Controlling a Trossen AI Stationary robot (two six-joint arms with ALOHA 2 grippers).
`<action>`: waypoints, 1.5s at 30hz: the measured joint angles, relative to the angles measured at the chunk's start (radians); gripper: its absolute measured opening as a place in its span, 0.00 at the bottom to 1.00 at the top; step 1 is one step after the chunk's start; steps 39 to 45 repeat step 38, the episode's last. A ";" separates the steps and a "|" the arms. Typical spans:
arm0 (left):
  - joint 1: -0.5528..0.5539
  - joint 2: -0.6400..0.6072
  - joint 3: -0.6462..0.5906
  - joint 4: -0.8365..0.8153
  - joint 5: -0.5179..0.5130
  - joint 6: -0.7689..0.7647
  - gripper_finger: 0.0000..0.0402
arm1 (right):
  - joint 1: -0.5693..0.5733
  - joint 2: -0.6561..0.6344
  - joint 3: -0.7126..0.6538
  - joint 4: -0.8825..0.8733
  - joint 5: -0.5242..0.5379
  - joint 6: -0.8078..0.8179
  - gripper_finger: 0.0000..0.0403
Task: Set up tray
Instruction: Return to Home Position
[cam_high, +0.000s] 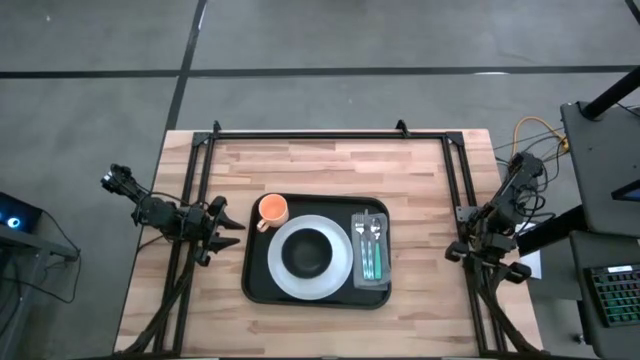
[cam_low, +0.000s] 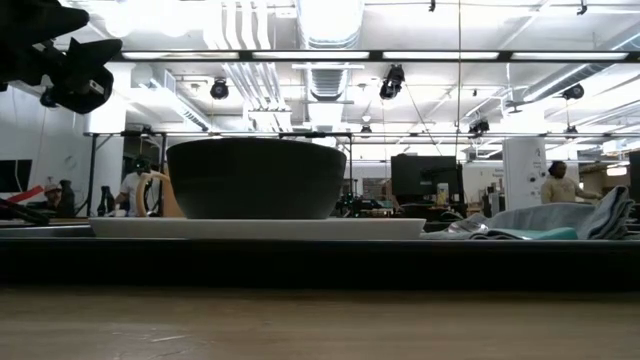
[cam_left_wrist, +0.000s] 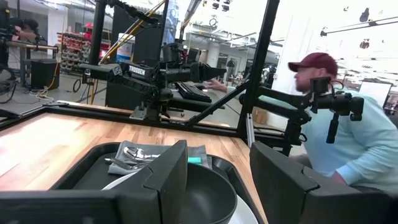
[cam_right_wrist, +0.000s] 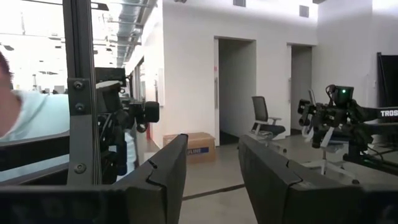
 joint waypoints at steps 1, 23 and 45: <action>0.000 0.000 0.000 0.000 0.000 0.000 0.39 | 0.000 0.000 0.000 0.000 0.000 0.000 0.33; 0.000 0.000 0.000 0.000 0.000 0.000 0.39 | 0.000 0.000 0.000 0.000 0.000 0.000 0.33; 0.000 0.000 0.000 0.000 0.000 0.000 0.39 | 0.000 0.000 0.000 0.000 0.000 0.000 0.34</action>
